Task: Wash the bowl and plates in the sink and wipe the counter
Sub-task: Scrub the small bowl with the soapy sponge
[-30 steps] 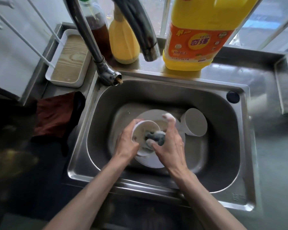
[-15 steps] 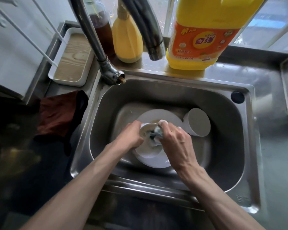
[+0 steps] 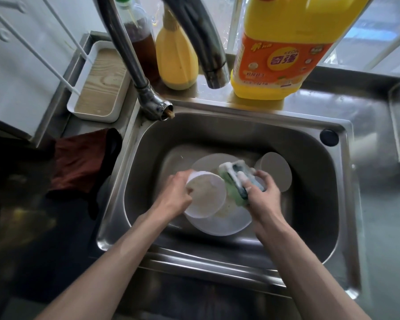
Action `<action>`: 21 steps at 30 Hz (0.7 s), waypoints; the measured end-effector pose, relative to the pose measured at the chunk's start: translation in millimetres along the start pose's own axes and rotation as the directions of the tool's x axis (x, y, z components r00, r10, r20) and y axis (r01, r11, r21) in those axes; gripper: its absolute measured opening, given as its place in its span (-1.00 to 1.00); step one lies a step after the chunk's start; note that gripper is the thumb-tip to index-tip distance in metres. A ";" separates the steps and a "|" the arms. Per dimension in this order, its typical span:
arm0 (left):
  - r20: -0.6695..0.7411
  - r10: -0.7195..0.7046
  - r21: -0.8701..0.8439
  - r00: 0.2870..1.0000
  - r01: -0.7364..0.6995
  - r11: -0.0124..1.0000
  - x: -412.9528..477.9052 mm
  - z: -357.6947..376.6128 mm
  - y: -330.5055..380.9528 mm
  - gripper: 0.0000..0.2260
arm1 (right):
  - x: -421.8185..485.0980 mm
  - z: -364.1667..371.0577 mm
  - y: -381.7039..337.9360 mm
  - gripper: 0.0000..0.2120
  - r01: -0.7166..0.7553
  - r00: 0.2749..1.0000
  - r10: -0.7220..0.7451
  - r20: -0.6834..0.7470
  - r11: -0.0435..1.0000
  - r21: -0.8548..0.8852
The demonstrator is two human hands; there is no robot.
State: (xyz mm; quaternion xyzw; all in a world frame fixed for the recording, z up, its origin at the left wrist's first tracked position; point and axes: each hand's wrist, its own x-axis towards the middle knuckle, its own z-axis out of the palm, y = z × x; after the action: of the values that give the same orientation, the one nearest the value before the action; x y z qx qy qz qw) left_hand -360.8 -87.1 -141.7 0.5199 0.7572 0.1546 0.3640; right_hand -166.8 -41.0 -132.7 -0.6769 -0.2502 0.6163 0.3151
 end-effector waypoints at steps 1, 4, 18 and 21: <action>-0.029 0.074 0.018 0.997 -0.074 0.997 -2.0 0.9 -0.1 -0.59 | -1.3 2.9 -0.9 -0.76 -0.083 0.994 0.075 0.085 0.992 0.094; -0.118 0.220 0.046 0.968 -0.216 0.975 -7.7 1.5 0.3 -0.70 | -8.7 3.4 -6.7 -0.81 -0.070 0.969 0.083 0.231 0.995 -0.065; -0.163 0.299 0.260 0.940 -0.251 0.932 -10.8 -0.9 5.9 -0.66 | -12.0 4.1 15.0 -0.23 0.740 0.672 -0.378 0.637 0.379 -0.555; -0.147 0.287 0.236 0.946 -0.249 0.939 -11.9 8.1 8.0 -0.64 | -13.1 14.3 19.7 -0.39 0.796 0.564 -0.542 0.623 0.154 -0.586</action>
State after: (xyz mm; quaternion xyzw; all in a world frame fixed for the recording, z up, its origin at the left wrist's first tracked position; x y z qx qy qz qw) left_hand -347.3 -95.7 -137.7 0.6386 0.7209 0.1665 0.2116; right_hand -183.5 -62.1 -139.0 -0.4601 -0.8233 0.2925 0.1579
